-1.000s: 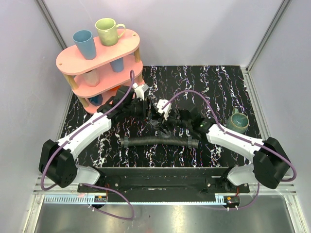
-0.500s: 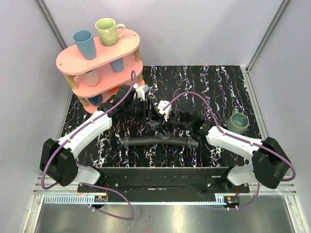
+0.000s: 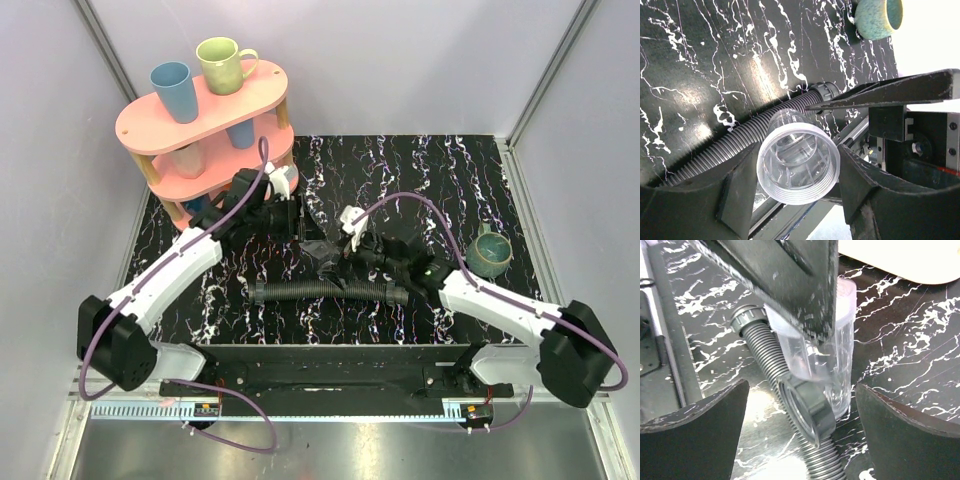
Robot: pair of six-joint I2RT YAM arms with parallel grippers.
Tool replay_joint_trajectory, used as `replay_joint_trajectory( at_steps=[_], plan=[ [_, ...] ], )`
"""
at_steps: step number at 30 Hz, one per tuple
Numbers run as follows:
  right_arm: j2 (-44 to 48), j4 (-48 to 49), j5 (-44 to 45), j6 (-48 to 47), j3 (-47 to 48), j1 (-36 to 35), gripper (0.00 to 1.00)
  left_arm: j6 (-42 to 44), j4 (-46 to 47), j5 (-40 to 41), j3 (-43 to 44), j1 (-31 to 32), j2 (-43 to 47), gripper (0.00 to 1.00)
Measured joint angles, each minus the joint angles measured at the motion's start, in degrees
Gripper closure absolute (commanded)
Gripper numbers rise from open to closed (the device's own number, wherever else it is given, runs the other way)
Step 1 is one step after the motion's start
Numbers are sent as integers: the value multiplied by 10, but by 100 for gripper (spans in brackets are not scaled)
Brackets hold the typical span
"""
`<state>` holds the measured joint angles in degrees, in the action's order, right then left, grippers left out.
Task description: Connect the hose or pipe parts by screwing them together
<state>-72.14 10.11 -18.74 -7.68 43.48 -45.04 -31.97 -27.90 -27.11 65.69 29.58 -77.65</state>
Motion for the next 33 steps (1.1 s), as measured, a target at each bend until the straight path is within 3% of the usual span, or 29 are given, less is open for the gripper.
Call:
replay_joint_trajectory(
  at_steps=[10,14,20,26,33],
  plan=[
    [94,-30,17,157,7,1,3,-2,57,-10,-43,-69,80,100],
    [72,-61,48,254,52,27,5,-24,109,-31,-90,-103,110,100],
    [41,-52,16,387,86,76,1,-29,160,-45,-125,-113,163,100],
    [39,-43,-24,453,88,97,1,-45,228,-56,-151,-115,222,100],
    [30,15,-88,468,82,103,1,-88,314,-101,-192,-116,229,100]
  ],
)
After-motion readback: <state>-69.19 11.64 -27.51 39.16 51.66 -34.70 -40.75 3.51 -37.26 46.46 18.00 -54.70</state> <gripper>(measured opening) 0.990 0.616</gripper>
